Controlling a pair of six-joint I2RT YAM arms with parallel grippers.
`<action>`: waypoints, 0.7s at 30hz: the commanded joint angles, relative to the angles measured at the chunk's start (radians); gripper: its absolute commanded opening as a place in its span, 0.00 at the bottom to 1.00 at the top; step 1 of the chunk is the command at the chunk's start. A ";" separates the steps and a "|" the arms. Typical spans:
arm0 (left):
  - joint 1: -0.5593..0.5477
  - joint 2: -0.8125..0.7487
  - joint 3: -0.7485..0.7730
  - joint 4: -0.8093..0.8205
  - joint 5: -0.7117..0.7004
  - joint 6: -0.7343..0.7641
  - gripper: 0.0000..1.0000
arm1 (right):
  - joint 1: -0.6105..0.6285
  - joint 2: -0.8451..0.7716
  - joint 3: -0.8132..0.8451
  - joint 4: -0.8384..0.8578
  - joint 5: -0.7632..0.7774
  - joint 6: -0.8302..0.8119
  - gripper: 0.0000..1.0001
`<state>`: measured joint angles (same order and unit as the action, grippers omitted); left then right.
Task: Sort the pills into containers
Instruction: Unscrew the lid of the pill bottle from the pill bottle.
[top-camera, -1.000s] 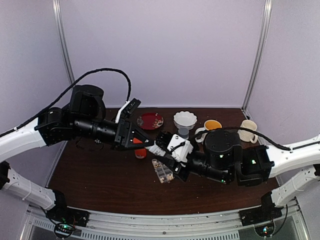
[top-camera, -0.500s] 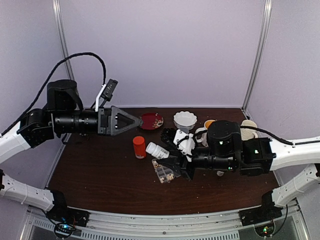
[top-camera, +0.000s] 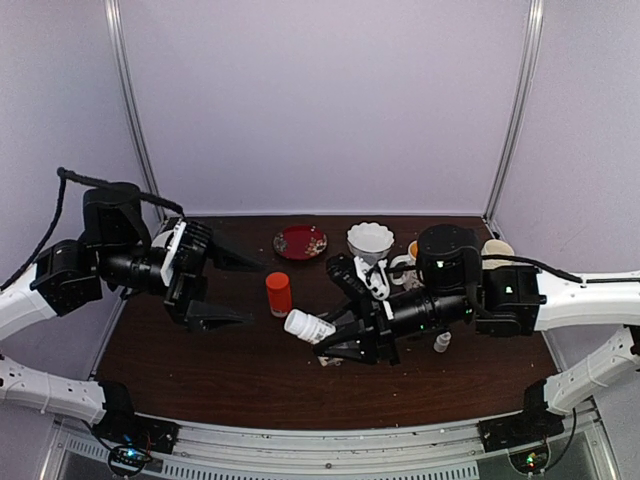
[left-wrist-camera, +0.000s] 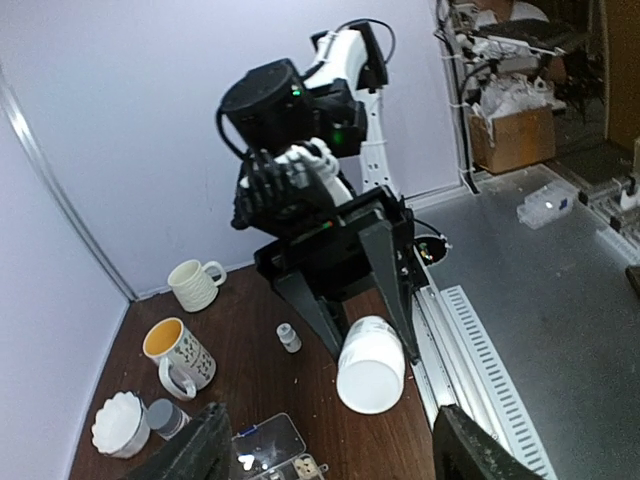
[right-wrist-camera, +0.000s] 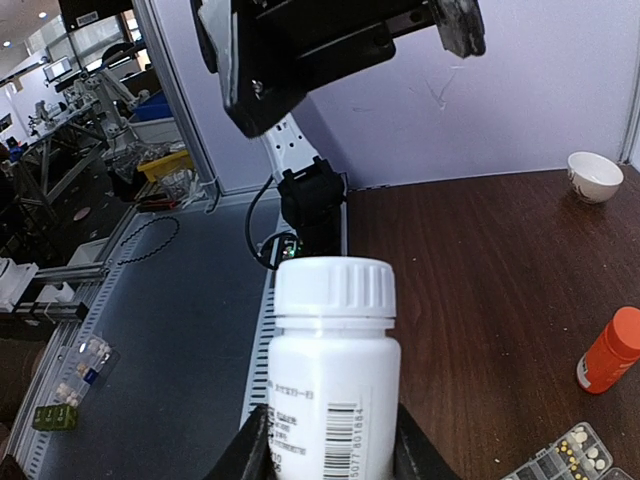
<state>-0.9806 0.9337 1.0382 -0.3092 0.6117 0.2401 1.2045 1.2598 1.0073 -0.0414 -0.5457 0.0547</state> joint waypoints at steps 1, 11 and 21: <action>0.005 0.024 0.013 -0.046 0.136 0.330 0.72 | -0.003 0.022 0.049 0.006 -0.102 0.020 0.15; -0.016 0.071 0.023 -0.090 0.168 0.425 0.76 | 0.002 0.084 0.121 -0.011 -0.105 0.010 0.14; -0.022 0.091 0.025 -0.090 0.130 0.443 0.56 | 0.002 0.135 0.161 -0.016 -0.091 0.006 0.12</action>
<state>-0.9966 1.0248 1.0382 -0.4187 0.7437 0.6590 1.2045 1.3869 1.1290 -0.0647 -0.6323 0.0593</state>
